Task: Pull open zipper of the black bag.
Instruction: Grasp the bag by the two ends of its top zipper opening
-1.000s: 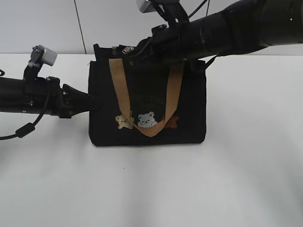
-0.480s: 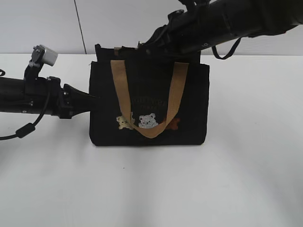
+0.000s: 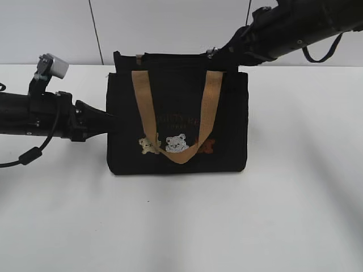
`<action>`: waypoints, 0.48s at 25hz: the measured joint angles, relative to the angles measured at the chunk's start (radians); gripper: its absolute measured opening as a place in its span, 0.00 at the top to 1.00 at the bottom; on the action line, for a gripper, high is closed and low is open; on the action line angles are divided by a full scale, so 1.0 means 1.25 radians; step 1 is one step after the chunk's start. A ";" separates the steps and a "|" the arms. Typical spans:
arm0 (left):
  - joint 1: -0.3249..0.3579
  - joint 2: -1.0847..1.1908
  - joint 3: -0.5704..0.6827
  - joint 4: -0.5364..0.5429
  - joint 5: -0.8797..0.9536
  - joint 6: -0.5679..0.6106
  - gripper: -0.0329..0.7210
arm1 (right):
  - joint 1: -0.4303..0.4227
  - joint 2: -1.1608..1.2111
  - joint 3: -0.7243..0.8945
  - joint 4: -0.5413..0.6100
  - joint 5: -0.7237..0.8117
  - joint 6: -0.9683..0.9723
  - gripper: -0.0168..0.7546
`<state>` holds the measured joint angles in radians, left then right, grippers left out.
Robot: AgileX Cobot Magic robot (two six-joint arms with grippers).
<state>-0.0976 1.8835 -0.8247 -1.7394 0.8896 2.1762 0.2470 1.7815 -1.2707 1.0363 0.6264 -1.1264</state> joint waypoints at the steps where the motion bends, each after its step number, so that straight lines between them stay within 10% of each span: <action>1: 0.000 0.000 0.000 -0.001 0.000 0.000 0.91 | -0.013 -0.004 0.000 -0.004 0.012 0.002 1.00; 12: 0.000 0.000 0.000 0.001 -0.003 0.000 0.91 | -0.138 -0.006 0.000 -0.041 0.102 0.014 1.00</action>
<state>-0.0976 1.8835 -0.8247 -1.7385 0.8859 2.1762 0.0739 1.7739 -1.2707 0.9850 0.7538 -1.1089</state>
